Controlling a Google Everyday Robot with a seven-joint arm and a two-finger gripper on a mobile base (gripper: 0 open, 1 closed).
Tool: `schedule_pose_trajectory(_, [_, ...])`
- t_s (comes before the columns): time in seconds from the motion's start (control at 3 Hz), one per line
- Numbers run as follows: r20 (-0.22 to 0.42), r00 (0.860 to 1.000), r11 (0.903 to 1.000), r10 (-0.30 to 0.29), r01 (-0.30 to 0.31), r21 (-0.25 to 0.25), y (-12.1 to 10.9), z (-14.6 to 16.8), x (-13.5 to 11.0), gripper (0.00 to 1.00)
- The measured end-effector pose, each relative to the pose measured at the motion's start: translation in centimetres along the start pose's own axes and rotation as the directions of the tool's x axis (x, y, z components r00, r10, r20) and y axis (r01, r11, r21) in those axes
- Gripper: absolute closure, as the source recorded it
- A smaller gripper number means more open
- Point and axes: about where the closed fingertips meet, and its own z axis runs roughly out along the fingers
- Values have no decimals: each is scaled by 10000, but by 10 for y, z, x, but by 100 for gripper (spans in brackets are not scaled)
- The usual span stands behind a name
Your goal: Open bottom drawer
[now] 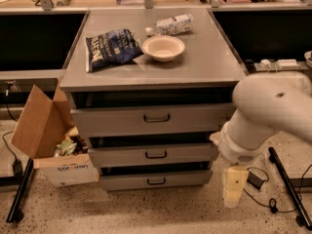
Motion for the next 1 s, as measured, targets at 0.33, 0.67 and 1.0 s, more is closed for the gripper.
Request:
schedule_pose_trajectory(0.33, [-758, 9966, 9992, -323, 304, -254, -3, 54, 8, 0])
schedule_pose_trajectory(0.67, [-149, 9997, 9958, -190, 176, -896, -7, 120, 22, 0])
schedule_pose_trajectory(1.0, [-149, 9997, 9958, -190, 176, -896, -7, 120, 22, 0])
